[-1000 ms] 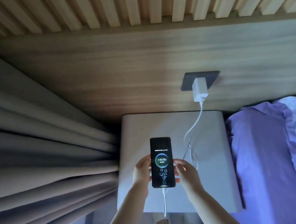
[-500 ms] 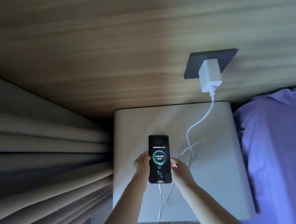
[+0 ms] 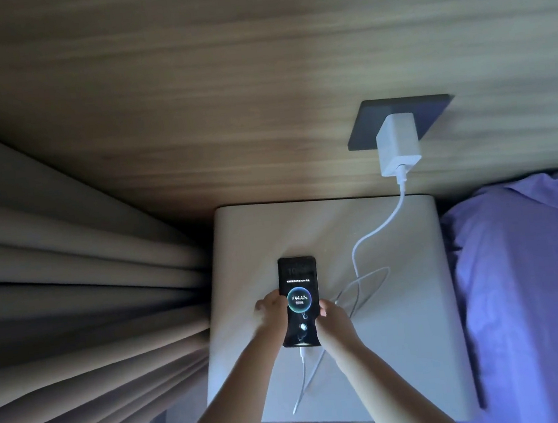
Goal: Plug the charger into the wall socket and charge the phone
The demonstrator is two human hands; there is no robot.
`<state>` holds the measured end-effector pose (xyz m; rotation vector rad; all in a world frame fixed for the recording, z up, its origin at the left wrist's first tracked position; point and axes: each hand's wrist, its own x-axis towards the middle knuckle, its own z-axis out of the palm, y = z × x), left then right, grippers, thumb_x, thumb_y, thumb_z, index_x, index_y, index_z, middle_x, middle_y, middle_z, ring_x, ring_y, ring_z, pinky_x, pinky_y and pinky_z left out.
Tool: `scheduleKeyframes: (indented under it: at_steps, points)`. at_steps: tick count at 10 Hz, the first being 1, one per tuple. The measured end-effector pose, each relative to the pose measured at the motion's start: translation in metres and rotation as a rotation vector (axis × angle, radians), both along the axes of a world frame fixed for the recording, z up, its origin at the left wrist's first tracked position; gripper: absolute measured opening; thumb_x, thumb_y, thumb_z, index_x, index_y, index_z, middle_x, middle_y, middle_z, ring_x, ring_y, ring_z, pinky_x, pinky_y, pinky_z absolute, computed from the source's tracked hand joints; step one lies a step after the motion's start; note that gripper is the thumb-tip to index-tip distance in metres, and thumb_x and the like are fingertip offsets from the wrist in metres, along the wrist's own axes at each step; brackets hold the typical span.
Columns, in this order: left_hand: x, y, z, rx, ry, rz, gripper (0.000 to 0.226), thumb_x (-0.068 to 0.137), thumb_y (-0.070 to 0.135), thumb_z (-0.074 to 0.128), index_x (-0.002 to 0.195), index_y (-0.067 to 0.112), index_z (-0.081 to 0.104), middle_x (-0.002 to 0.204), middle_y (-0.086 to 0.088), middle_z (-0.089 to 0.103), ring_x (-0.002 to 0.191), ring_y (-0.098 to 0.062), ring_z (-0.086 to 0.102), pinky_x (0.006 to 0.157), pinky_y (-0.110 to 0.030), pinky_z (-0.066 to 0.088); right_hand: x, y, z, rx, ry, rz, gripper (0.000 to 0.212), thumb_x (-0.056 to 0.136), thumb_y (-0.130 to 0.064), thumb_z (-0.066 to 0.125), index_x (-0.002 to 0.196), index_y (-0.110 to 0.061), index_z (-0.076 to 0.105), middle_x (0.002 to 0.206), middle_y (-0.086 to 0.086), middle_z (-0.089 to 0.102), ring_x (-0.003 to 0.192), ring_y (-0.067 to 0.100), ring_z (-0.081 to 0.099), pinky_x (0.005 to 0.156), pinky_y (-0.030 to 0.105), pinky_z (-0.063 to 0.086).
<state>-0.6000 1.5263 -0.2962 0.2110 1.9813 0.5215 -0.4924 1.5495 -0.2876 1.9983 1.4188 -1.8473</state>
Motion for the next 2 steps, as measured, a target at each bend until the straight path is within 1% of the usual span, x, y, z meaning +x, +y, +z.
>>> scheduleKeyframes:
  at_steps: [1,2]
  points:
    - [0.001,-0.002,0.002,-0.011,0.025,-0.069,0.032,0.092,0.007,0.039,0.115,0.003,0.061,0.121,-0.025,0.059,0.105,-0.035,0.055,0.094,-0.041,0.046,-0.001,0.0,0.006,0.002,-0.028,0.054,0.04,0.083,0.004,0.032,0.112,-0.01,0.056,0.103,0.007,0.063,0.091,0.022,0.06,0.072,0.027,0.047]
    - [0.009,-0.009,0.015,-0.063,0.108,-0.185,0.04,0.091,0.012,0.04,0.128,0.011,0.052,0.125,-0.019,0.057,0.115,-0.036,0.052,0.098,-0.042,0.046,0.004,-0.003,0.017,0.041,-0.051,0.112,0.034,0.086,-0.001,0.032,0.11,-0.013,0.053,0.101,0.004,0.058,0.088,0.02,0.056,0.07,0.025,0.045]
